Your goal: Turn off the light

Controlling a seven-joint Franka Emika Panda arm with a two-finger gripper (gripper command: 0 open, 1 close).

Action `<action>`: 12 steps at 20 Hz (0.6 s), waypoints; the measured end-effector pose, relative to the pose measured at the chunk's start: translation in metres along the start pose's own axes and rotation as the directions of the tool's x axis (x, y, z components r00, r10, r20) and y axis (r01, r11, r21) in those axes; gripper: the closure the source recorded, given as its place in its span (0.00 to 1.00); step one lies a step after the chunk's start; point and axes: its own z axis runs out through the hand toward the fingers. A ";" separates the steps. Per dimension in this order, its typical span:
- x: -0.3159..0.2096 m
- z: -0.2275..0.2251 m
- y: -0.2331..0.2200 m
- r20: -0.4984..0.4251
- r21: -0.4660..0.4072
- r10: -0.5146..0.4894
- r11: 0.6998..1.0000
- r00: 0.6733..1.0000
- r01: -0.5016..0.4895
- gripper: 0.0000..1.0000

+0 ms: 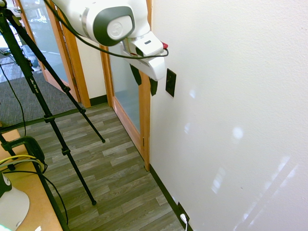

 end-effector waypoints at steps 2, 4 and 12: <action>0.003 0.024 -0.018 -0.024 0.053 0.019 0.998 1.000 -0.018 0.00; 0.003 0.039 -0.029 -0.036 0.086 0.053 0.995 0.998 -0.049 0.00; 0.011 0.045 -0.036 -0.102 0.173 0.163 0.974 0.981 -0.144 1.00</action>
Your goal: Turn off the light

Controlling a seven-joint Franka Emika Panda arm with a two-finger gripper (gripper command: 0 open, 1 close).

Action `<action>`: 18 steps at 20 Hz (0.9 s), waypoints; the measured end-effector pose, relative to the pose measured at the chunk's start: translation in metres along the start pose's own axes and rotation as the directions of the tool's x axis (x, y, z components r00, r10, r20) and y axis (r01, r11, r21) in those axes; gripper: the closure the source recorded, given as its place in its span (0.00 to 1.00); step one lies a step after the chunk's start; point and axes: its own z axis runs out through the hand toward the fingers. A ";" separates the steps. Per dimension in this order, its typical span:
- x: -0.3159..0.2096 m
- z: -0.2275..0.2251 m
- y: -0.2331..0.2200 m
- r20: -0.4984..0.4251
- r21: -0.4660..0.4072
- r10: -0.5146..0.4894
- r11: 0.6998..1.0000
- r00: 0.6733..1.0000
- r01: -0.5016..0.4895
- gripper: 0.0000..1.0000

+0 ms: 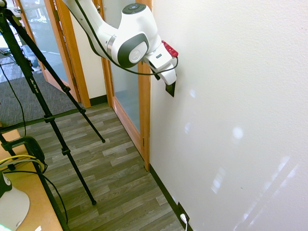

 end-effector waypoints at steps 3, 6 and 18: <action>-0.007 0.000 -0.005 -0.012 0.010 0.003 1.000 1.000 -0.003 1.00; -0.008 -0.003 -0.006 -0.029 0.023 0.014 1.000 0.999 -0.013 1.00; -0.009 -0.007 -0.010 -0.064 0.029 0.013 1.000 0.998 -0.011 1.00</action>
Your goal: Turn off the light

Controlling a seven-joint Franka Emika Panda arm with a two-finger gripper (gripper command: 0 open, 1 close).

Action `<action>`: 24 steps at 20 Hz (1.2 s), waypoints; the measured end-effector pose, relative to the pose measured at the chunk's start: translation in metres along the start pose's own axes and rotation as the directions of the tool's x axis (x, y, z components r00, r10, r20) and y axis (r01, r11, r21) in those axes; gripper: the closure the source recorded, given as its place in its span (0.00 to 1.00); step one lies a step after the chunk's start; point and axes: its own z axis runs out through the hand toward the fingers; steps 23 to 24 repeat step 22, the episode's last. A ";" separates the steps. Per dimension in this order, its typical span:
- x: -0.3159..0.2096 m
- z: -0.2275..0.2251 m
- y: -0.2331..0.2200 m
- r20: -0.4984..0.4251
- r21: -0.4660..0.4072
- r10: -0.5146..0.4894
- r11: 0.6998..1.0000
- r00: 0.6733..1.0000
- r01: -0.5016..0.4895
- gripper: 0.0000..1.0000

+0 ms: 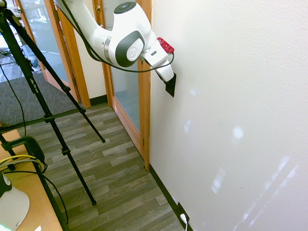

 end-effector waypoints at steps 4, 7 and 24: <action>0.005 0.000 -0.005 0.002 -0.012 0.008 1.000 1.000 -0.008 1.00; 0.008 0.008 -0.013 0.013 -0.038 0.019 0.999 1.000 -0.019 1.00; 0.004 0.014 0.091 -0.067 0.118 0.041 0.992 0.997 -0.033 0.00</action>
